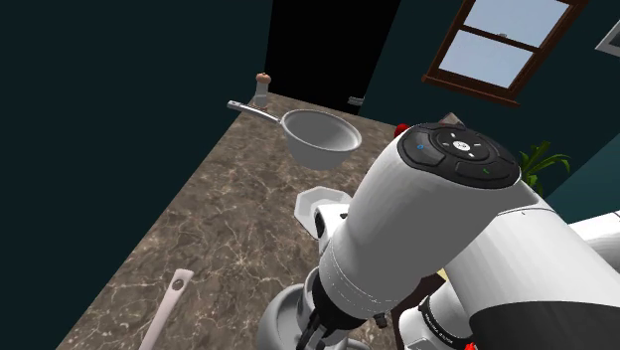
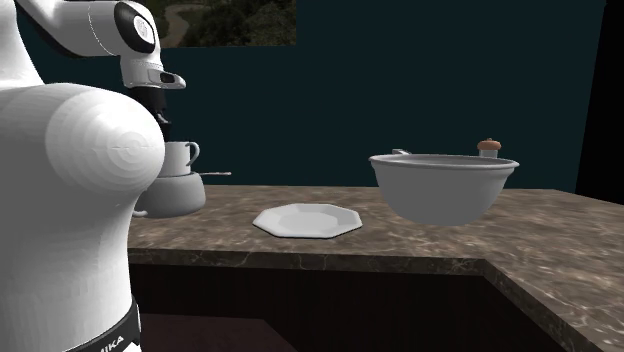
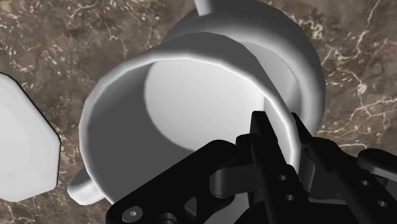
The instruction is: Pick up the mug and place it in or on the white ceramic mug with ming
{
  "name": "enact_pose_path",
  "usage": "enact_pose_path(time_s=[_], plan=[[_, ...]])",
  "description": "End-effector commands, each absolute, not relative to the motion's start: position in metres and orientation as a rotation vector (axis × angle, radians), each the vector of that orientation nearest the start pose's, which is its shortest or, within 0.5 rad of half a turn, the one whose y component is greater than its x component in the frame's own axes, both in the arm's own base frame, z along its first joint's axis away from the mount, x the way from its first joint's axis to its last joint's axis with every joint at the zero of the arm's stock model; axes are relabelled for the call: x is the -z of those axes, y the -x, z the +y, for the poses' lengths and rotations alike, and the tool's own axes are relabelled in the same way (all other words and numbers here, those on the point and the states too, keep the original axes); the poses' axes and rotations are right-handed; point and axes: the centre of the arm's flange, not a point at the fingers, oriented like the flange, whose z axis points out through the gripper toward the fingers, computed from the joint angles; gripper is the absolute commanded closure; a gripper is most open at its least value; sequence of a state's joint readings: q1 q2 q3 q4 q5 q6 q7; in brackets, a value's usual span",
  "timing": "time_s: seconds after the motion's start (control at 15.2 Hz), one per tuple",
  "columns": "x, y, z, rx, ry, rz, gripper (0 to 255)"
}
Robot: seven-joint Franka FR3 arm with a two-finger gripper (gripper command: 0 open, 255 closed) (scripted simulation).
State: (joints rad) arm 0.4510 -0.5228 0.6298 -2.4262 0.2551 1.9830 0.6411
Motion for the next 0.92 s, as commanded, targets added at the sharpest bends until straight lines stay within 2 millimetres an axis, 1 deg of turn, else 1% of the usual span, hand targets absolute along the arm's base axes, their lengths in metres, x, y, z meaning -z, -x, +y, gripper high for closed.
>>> enact_pose_path(time_s=[0.0,0.07,0.4,0.59,0.66,0.86], plan=[[-0.456,-0.172,0.38,0.081,3.151,-0.429,255],[-0.456,-0.172,0.38,0.081,3.151,-0.429,0],[-0.456,-0.172,0.38,0.081,3.151,-0.429,0],[-0.495,-0.17,0.381,0.081,3.151,-0.429,0],[-0.506,-0.169,0.382,0.081,3.151,-0.429,0],[-0.506,-0.169,0.382,0.081,3.151,-0.429,0]])
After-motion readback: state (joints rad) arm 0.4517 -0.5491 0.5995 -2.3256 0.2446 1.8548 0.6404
